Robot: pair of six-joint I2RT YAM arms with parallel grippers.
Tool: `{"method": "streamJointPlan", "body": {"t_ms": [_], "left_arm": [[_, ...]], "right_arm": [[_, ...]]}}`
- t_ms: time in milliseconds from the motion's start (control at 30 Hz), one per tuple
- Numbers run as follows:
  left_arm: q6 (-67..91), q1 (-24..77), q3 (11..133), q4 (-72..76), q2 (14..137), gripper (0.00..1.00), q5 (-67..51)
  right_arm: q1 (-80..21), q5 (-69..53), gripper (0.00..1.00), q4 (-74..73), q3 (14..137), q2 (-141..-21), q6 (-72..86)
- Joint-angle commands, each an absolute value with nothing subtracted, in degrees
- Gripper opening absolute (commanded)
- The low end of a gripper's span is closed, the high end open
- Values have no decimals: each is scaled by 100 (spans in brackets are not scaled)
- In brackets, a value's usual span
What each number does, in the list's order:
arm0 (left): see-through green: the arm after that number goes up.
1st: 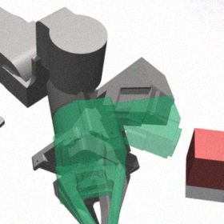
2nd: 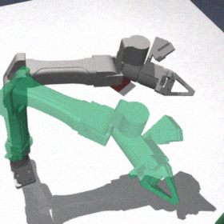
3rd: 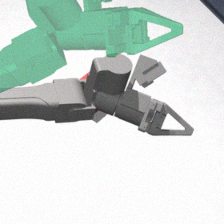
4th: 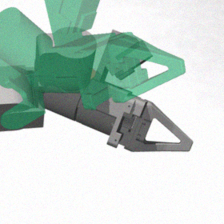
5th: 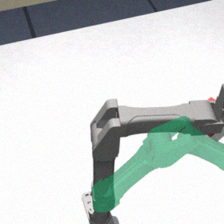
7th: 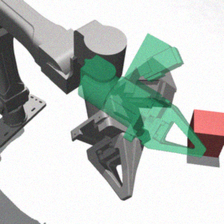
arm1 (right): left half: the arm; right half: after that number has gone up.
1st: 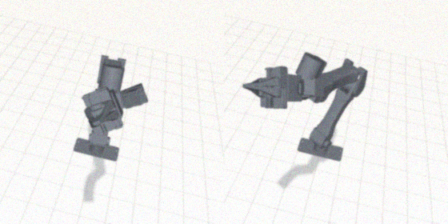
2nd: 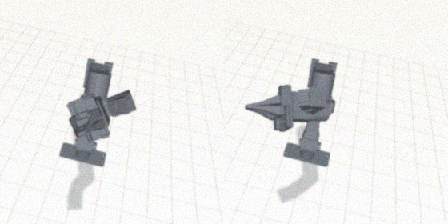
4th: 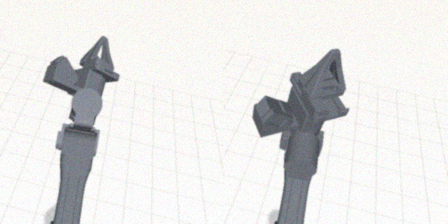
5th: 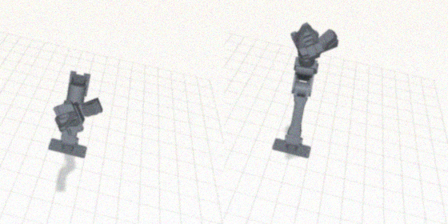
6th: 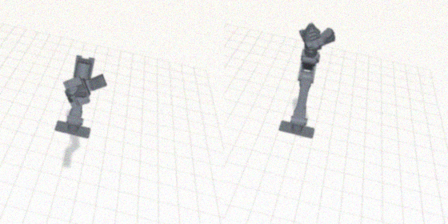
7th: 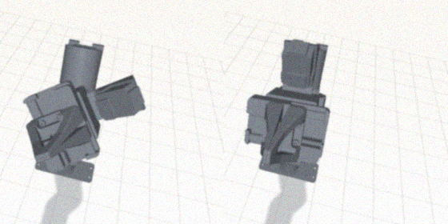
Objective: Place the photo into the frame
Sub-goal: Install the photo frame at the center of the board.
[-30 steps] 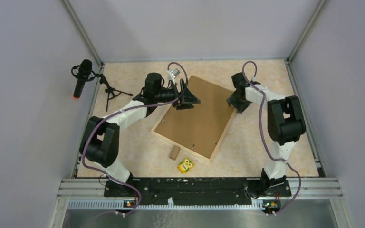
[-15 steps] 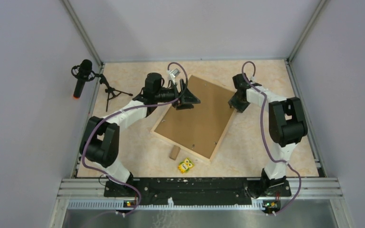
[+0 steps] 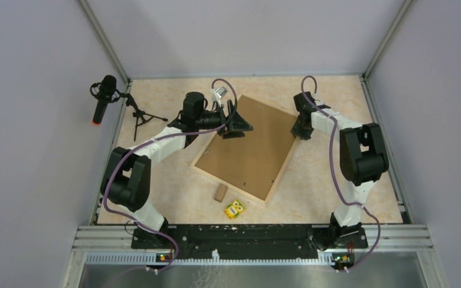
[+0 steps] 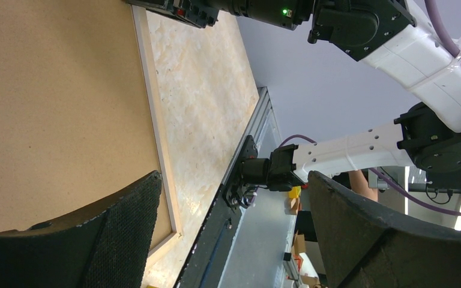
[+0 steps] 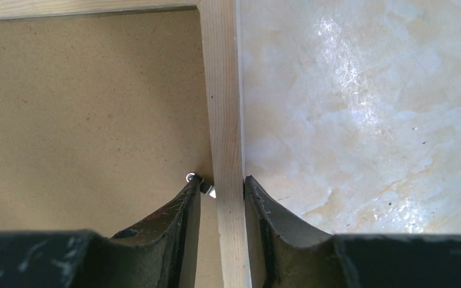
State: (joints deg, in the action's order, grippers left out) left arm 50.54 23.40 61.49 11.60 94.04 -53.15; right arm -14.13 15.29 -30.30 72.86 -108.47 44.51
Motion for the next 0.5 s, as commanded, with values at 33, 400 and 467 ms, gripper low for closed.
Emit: {"method": "streamJointPlan", "body": {"t_ms": [33,400,467], "left_arm": [[4911,2351,6149,1329,9322,94,-5342],[4897,2365,6153,1299,9376,94,-5329],[4875,2364,6165,1274,9411,94,-5330]], "right_arm": [[-1242,2772,0,-3399,7162,-11353,3085],[-1178,1865,0,-2967,7125,-10917,2294],[-1178,1657,9,-3016,7063,-10690,2409]]}}
